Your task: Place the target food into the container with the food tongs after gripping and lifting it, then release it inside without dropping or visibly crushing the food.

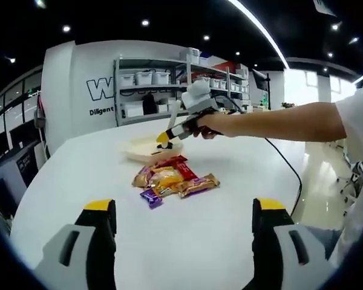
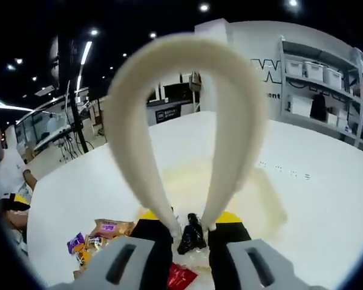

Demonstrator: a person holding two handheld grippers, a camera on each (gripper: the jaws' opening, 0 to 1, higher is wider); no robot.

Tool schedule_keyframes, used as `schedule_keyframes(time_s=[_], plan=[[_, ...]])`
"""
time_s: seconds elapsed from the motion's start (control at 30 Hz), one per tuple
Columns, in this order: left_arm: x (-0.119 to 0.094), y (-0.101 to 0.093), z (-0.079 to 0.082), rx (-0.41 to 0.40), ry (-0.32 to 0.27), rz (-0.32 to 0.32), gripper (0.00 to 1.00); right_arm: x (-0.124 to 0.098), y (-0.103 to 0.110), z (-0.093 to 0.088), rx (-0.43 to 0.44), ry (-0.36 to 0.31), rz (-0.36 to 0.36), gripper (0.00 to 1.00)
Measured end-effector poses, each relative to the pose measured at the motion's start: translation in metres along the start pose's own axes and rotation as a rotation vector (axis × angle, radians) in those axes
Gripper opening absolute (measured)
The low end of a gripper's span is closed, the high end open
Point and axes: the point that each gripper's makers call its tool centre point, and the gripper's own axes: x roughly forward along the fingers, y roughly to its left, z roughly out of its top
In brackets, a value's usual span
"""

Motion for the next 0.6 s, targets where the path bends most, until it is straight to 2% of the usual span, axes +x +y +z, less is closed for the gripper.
schedule_keyframes(time_s=[0.23, 0.33, 0.43, 0.6], plan=[[0.003, 0.002, -0.002, 0.001, 0.002, 0.001, 0.91, 0.010, -0.006, -0.003, -0.014, 0.012, -0.014, 0.15], [0.006, 0.005, -0.009, 0.013, 0.025, 0.007, 0.91, 0.013, -0.009, -0.006, -0.019, 0.019, -0.016, 0.16], [0.007, 0.009, -0.015, 0.003, 0.037, 0.008, 0.91, 0.011, -0.011, -0.005, -0.001, 0.004, -0.018, 0.17], [0.009, 0.008, -0.014, -0.001, 0.037, 0.007, 0.91, 0.010, -0.018, 0.006, 0.033, -0.039, -0.018, 0.18]])
